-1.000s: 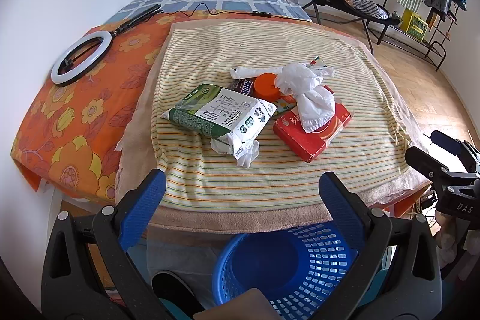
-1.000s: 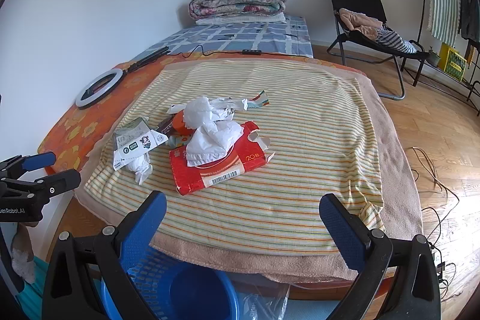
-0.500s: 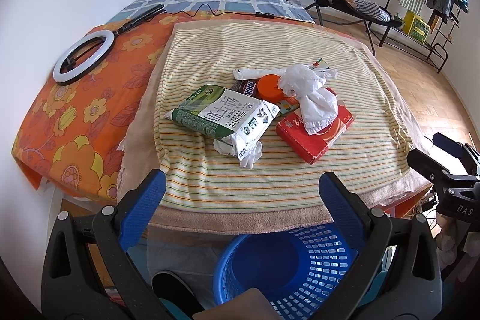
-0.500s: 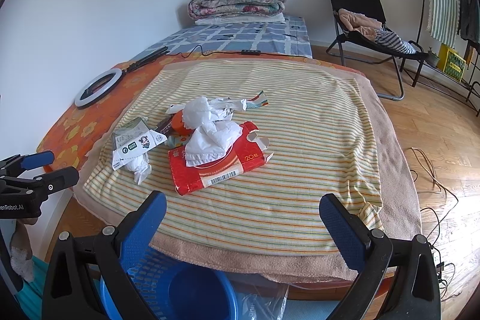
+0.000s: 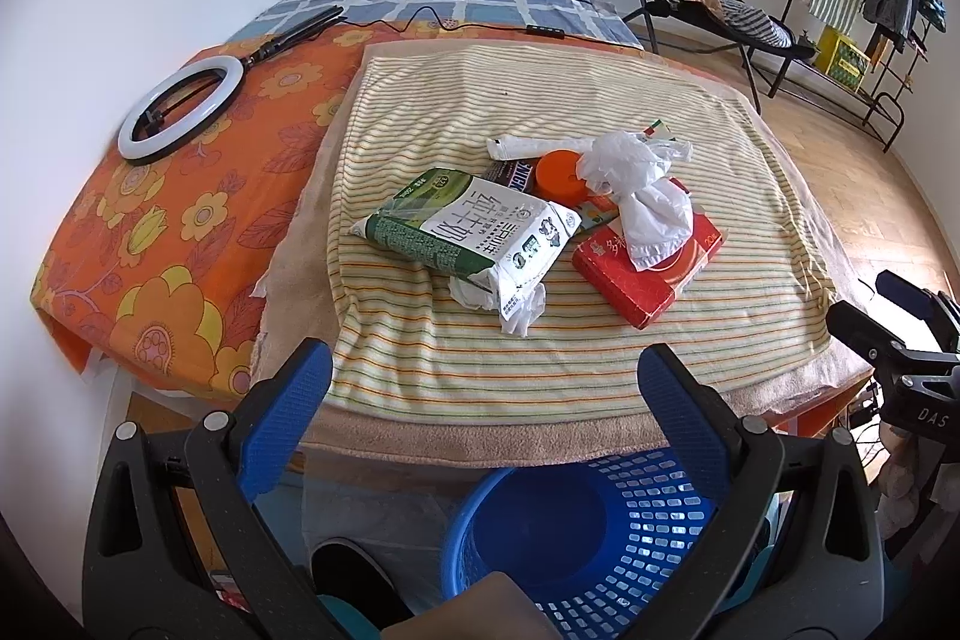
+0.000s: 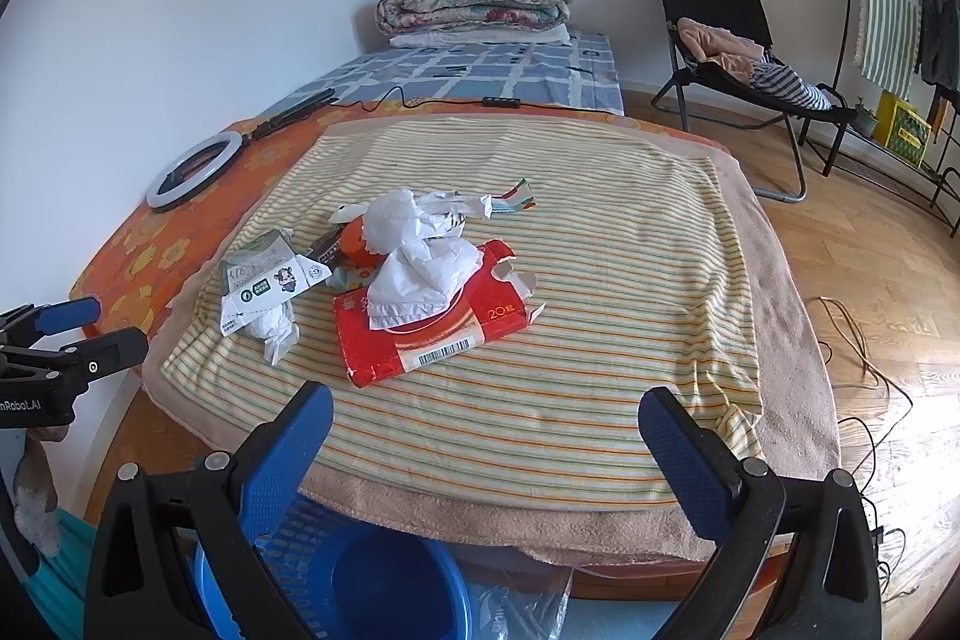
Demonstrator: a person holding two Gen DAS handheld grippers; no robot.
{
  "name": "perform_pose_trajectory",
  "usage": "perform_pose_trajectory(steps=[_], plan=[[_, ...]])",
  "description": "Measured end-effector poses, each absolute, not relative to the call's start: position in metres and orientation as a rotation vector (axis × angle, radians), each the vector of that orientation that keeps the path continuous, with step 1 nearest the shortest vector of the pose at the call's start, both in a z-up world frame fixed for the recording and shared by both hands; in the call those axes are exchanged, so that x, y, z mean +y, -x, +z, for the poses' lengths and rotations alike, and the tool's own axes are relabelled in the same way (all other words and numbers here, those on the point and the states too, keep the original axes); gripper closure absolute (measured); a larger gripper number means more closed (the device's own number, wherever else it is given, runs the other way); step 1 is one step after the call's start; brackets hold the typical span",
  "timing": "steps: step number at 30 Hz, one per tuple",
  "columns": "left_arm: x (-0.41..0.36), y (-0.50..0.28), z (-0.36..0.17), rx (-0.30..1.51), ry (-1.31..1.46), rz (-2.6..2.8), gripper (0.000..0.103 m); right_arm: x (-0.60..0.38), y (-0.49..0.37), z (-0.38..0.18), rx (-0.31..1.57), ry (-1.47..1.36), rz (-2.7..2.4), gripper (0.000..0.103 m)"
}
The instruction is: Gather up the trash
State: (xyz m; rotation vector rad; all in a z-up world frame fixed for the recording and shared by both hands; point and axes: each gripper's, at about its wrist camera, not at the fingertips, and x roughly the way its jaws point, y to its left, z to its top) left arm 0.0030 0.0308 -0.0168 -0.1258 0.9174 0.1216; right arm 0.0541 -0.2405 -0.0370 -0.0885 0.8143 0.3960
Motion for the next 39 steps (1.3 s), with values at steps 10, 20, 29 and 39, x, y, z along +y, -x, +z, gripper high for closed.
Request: perform_pose_trajectory(steps=[10, 20, 29, 39], plan=[[0.059, -0.010, -0.023, 0.971, 0.203, 0.149, 0.000, -0.247, -0.057, -0.042, 0.799, 0.078, 0.412, 0.000], [0.101, -0.047, -0.031, 1.051, 0.397, 0.157, 0.000, -0.237, -0.079, -0.042, 0.851, 0.085, 0.432, 0.000], [0.127, -0.092, -0.063, 1.140, 0.539, 0.187, 0.016, -0.224, -0.128, -0.035, 0.879, 0.031, 0.445, 0.001], [0.136, -0.117, -0.106, 1.235, 0.756, 0.144, 0.028, -0.197, -0.177, -0.058, 0.956, -0.034, 0.498, 0.008]])
